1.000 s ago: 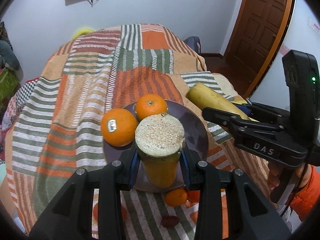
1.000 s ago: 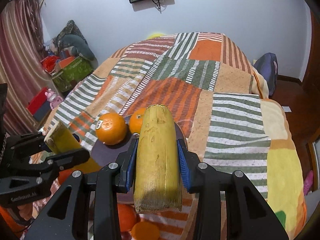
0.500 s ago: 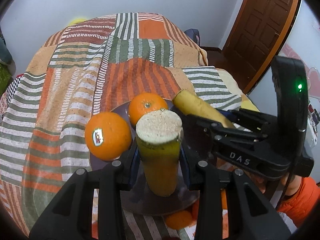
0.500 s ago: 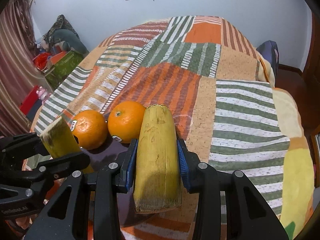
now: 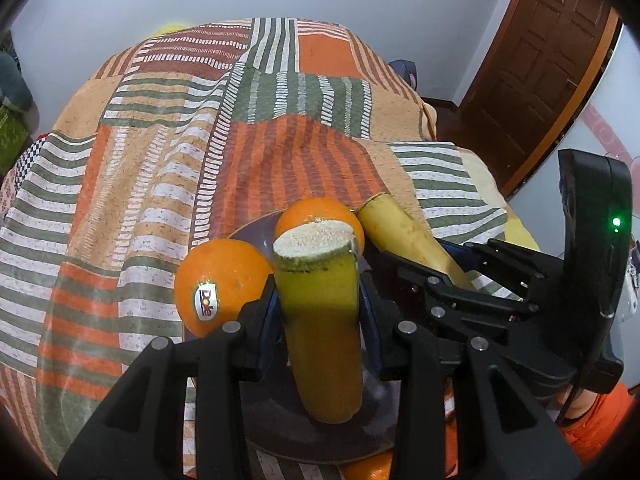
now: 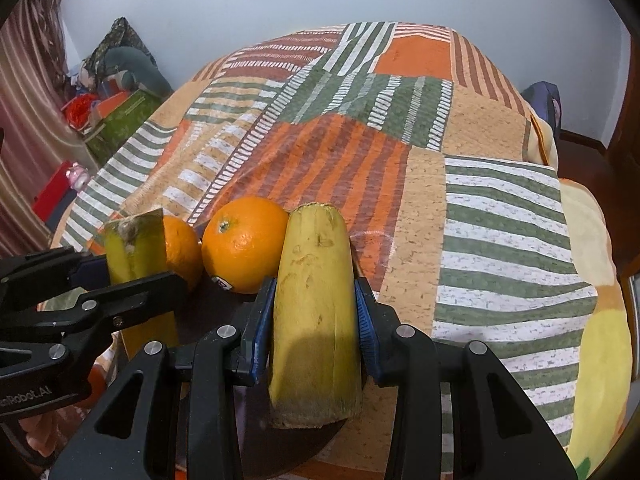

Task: Organize fruits
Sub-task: 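Lower both yellow cylinders onto the plate beside the oranges, then open both tools and withdraw from the plate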

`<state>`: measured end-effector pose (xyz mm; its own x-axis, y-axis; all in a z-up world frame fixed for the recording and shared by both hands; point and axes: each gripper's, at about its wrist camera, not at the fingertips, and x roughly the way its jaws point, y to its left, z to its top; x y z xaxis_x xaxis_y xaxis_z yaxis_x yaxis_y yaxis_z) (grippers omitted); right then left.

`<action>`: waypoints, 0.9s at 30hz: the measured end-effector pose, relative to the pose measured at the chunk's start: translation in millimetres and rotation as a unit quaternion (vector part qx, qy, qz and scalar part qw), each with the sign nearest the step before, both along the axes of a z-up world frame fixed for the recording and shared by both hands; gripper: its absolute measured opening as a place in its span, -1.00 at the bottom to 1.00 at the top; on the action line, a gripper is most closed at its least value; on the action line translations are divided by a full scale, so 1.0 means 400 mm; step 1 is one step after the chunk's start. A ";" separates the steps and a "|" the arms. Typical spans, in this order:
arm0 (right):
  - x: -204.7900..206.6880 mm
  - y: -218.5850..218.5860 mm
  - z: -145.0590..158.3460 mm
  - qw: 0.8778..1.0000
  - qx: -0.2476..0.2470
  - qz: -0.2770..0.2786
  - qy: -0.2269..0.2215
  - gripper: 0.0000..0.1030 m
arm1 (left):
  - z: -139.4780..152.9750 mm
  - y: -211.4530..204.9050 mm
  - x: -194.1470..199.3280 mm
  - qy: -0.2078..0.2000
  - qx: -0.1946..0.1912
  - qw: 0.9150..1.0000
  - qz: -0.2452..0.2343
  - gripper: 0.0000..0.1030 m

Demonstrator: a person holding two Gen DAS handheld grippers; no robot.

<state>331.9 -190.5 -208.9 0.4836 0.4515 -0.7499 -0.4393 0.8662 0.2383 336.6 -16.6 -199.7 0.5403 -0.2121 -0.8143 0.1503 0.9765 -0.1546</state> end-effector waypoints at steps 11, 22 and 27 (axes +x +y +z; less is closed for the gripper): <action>-0.005 0.007 0.000 1.000 -0.016 0.008 0.007 -0.25 | -0.002 -0.010 -0.006 -0.009 0.034 0.999 -0.001 -0.29; -0.064 -0.002 0.070 0.999 -0.020 0.012 -0.026 -0.20 | 0.075 0.001 -0.077 -0.042 0.032 0.999 0.001 -0.29; -0.112 -0.013 0.113 0.999 -0.021 0.015 -0.045 -0.11 | 0.124 0.010 -0.134 -0.063 0.032 0.998 0.003 -0.28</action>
<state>287.1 -195.5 -163.6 0.5366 0.4367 -0.7220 -0.4835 0.8604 0.1610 282.8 -12.8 -150.2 0.6398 -0.1591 -0.7519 0.1596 0.9845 -0.0725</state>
